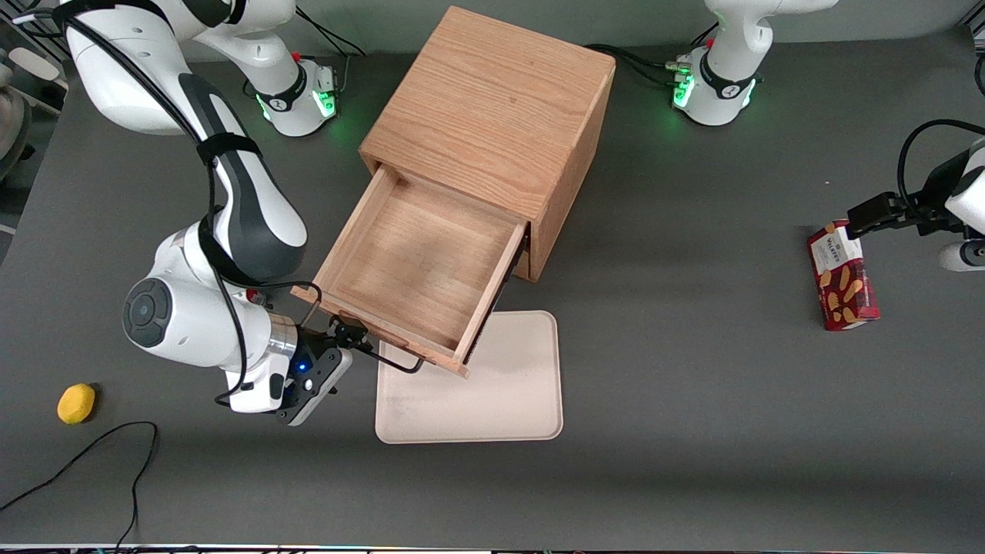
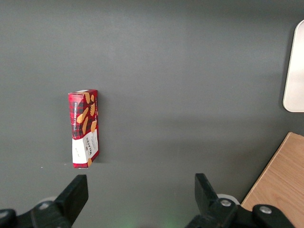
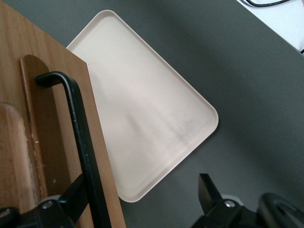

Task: Open upper drawer
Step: 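Keep pulling the drawer further out over the white tray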

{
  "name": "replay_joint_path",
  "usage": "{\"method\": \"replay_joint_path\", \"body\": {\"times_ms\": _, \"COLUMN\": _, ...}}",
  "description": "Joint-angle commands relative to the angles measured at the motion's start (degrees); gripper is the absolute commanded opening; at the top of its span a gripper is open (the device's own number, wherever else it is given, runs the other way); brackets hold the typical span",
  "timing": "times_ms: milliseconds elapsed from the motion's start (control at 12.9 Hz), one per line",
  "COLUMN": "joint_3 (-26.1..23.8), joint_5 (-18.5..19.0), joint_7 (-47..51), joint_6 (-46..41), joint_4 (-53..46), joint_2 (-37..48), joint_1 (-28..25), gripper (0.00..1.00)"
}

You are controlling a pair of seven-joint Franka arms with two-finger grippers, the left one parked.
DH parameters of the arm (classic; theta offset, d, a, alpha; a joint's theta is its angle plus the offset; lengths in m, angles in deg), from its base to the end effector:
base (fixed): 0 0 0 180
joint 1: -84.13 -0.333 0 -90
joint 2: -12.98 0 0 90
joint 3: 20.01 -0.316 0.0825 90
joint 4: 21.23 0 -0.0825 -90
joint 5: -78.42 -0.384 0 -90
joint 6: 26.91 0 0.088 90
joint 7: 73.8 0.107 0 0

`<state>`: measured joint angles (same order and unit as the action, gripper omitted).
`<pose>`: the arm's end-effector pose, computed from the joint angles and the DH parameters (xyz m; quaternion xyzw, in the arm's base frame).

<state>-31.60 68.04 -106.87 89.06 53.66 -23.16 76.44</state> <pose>0.7040 0.2205 0.3887 -0.9112 -0.3840 -0.0649 0.1343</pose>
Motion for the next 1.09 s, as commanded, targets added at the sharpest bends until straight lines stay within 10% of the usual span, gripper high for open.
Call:
{"method": "replay_joint_path", "body": {"times_ms": 0, "joint_3": -0.3, "joint_5": -0.1, "joint_7": -1.2, "joint_6": 0.5, "joint_4": -1.6, "joint_2": -0.9, "joint_1": 0.4, "gripper": 1.0}}
{"method": "replay_joint_path", "body": {"times_ms": 1008, "joint_3": -0.7, "joint_5": -0.3, "joint_7": -0.2, "joint_6": -0.2, "joint_4": -4.2, "joint_2": -0.5, "joint_1": 1.1, "gripper": 1.0}}
